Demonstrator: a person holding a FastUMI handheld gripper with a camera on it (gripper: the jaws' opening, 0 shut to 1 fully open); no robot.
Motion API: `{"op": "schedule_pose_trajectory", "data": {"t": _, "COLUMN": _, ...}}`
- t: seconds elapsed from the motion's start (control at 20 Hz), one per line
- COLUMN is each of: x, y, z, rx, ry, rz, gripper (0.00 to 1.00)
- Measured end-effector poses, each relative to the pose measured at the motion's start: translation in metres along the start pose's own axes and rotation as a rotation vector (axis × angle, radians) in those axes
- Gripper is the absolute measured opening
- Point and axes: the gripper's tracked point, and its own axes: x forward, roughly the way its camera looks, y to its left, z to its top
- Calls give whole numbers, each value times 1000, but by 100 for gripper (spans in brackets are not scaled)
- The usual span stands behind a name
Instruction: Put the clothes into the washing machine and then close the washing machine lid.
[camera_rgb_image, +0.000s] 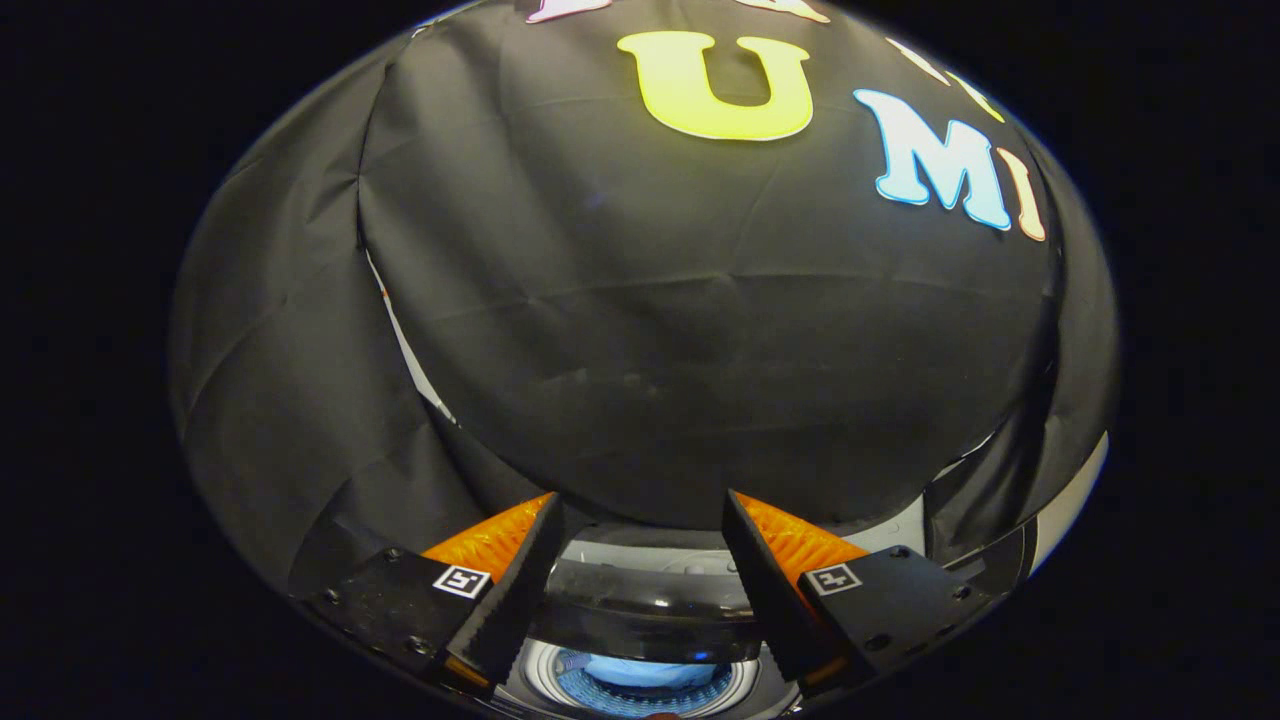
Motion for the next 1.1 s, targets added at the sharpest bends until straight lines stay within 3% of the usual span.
{"op": "schedule_pose_trajectory", "data": {"t": 1.1, "x": -4, "y": -3, "z": 2, "rx": 2, "ry": 19, "rz": 8, "gripper": 99}}
